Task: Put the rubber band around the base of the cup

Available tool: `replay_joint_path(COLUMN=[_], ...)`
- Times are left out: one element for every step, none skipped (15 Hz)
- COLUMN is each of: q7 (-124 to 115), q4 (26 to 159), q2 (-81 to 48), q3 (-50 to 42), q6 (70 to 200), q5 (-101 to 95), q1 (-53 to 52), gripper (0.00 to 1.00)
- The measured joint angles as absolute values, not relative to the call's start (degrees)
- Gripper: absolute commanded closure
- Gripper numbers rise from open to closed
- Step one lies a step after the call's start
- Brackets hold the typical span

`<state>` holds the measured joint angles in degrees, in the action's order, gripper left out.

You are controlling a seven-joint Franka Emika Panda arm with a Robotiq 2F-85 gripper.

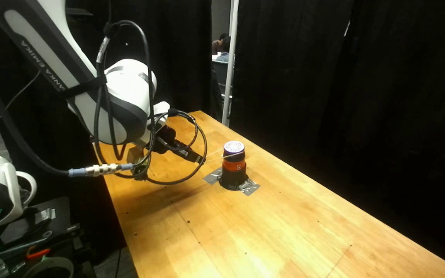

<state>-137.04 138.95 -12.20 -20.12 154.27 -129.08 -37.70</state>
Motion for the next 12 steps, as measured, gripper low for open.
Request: replay_joint_path(q7=[-141.0, -143.9, -145.8, -147.2, -148.4, -149.3, -150.2, -150.9, -151.5, -151.9, -152.2, -152.3], q4=[140.2, 141.6, 143.3, 144.9, 146.4, 147.7, 148.8, 149.8, 150.6, 151.2, 151.7, 152.2], q2=[-12.2, -12.2, -12.2, -12.3, -12.4, -12.6, -12.8, -13.1, -13.4, -13.7, -13.9, -14.1], q3=[-19.1, -16.2, -11.4, -6.9, -2.8, 0.4, 3.1, 5.3, 7.1, 8.5, 9.8, 10.8], q6=[151.0, 146.6, 141.4, 136.4, 131.6, 127.6, 124.1, 121.1, 118.5, 116.4, 114.5, 112.9], q5=[-131.7, -133.1, -133.5, -133.6, -133.6, -133.6, -133.6, -133.6, -133.6, -133.6, -133.6, -133.6], q1=[-37.8, -36.3, -33.1, -30.1, -27.2, -25.0, -23.2, -21.8, -20.6, -19.6, -18.8, -18.2], gripper=[0.85, 0.86, 0.84, 0.86, 0.85, 0.86, 0.84, 0.85, 0.85, 0.86, 0.85, 0.87])
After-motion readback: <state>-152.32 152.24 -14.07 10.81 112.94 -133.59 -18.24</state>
